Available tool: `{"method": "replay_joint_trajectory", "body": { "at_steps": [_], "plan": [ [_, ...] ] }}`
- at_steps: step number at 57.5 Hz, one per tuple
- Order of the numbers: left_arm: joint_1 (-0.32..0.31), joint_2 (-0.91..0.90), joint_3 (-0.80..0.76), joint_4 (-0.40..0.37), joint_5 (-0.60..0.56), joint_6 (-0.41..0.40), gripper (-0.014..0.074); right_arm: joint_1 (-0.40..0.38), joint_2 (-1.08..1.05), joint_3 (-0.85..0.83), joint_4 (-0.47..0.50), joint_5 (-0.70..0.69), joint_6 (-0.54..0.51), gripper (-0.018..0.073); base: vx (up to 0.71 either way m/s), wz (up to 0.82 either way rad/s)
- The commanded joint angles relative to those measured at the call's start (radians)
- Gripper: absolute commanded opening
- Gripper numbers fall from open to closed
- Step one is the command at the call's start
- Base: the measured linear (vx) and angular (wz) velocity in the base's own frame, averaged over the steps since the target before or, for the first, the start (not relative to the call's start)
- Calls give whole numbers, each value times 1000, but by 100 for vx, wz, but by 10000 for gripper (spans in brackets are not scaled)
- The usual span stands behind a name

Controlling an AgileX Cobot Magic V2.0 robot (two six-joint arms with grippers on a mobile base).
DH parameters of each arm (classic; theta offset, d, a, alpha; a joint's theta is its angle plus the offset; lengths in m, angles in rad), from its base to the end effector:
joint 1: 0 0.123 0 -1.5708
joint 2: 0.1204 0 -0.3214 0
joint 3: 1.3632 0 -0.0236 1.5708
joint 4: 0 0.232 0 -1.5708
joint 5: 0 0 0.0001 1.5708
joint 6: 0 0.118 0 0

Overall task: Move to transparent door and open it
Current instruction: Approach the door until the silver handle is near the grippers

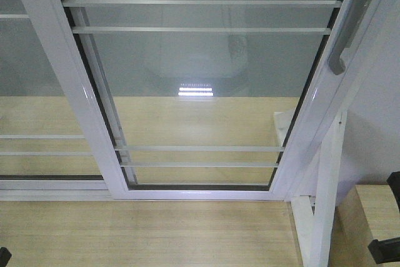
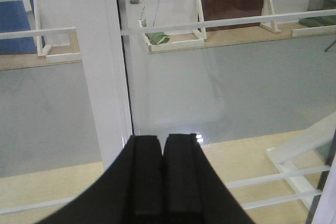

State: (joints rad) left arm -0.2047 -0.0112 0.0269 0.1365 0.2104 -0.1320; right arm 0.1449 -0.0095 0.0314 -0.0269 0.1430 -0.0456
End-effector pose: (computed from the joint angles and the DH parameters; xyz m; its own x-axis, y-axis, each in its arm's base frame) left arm 0.0272 -0.0022 0.1819 -0.1335 0.0293 -0.9906 0.1758 0.9844 0.0054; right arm 0.0279 0.0036 0.1880 -0.0664 -0.0826 -0.9944 -0.1458 0.9867 -0.0722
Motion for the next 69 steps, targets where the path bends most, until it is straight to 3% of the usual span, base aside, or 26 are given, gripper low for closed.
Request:
{"method": "replay_joint_trajectory", "body": {
  "at_steps": [1,50,62,69],
  "plan": [
    [-4,-3,30,2,-78,-8,-6,-4,-8,12,0,-80,-3,0,0,0],
    [-5,-3,30,3,-90,-6,-6,-4,-8,12,0,-86,-3,0,0,0],
    [-4,-3,20,10,-171,-6,-6,-4,-8,12,0,-135,-3,0,0,0],
    [-4,-3,20,-1,-290,-10,-6,-4,-8,6,-1,-256,-7,0,0,0]
  ]
}}
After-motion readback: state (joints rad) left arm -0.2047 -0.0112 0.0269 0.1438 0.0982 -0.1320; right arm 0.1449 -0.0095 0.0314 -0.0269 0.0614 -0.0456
